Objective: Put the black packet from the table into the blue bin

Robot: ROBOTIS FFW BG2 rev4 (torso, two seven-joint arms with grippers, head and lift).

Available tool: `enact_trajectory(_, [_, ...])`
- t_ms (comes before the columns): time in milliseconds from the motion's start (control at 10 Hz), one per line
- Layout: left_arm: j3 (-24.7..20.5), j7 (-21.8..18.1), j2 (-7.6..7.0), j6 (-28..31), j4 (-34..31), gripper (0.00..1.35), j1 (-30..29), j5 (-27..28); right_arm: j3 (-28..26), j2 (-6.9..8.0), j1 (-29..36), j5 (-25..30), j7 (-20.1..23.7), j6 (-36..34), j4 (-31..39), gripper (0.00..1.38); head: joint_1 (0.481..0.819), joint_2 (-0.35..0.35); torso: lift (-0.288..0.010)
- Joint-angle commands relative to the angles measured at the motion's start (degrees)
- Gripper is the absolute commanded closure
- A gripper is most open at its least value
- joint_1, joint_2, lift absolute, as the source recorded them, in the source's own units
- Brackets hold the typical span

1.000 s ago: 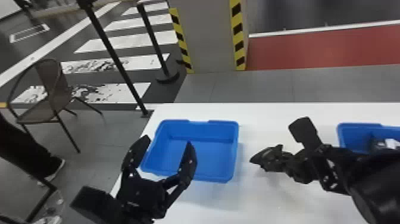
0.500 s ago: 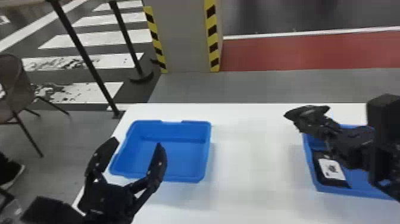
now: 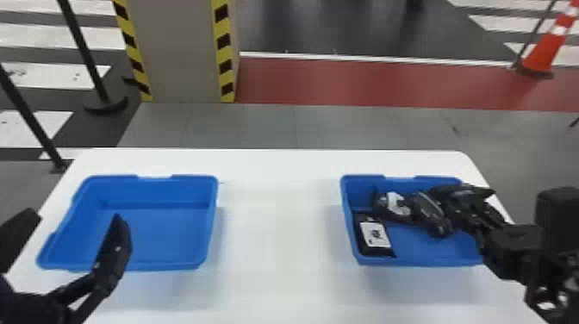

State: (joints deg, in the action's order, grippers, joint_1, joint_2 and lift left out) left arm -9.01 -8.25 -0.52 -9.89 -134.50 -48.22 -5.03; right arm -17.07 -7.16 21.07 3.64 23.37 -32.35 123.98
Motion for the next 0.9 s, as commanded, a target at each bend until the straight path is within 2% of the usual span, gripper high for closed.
enact_trajectory(0, [-0.1, 0.0, -0.01, -0.1, 0.0, 0.11, -0.2, -0.1, -1.4, -0.04, -4.1, -0.4, 0.0, 3.1, -8.5, 0.86, 0.695, -0.100, -0.110])
enact_trajectory(100, [0.0, 0.0, -0.10, -0.1, 0.0, 0.11, -0.2, -0.2, -1.8, -0.57, -6.9, -1.4, 1.3, 4.1, -13.8, 0.47, 0.695, -0.121, -0.110])
enact_trajectory(200, [0.0, 0.0, -0.10, -0.1, 0.0, 0.11, -0.2, -0.1, -1.7, -0.92, -6.7, -2.8, 3.2, 5.9, -14.8, 0.10, 0.695, -0.133, -0.110])
enact_trajectory(300, [-0.1, 0.0, -0.01, -0.2, 0.0, 0.11, -0.2, -0.2, -1.7, -0.57, -3.4, -5.6, 3.5, 14.1, -12.7, 0.03, 0.695, -0.133, -0.110])
enact_trajectory(400, [-0.1, 0.0, 0.08, -0.5, 0.0, 0.11, 0.0, -0.1, -2.0, 1.01, 1.4, -11.3, 2.8, 20.8, -8.7, 0.09, 0.695, -0.122, -0.110])
enact_trajectory(500, [-0.1, 0.0, 0.25, -0.5, 0.0, 0.11, 0.1, 0.0, -2.0, 2.86, 7.8, -13.4, 0.7, 24.1, -0.6, 0.09, 0.695, -0.100, -0.110])
enact_trajectory(600, [0.0, 0.0, 0.25, -0.5, 0.0, 0.11, 0.1, 0.0, -1.8, 4.53, 13.5, -13.5, -0.3, 24.3, 7.6, 0.09, 0.695, -0.083, -0.110])
enact_trajectory(800, [0.0, 0.0, 0.16, -0.2, 0.0, 0.11, 0.3, 0.0, 0.8, 4.79, 20.0, -14.8, -0.3, 24.9, 14.6, 0.09, 0.695, -0.047, -0.110])
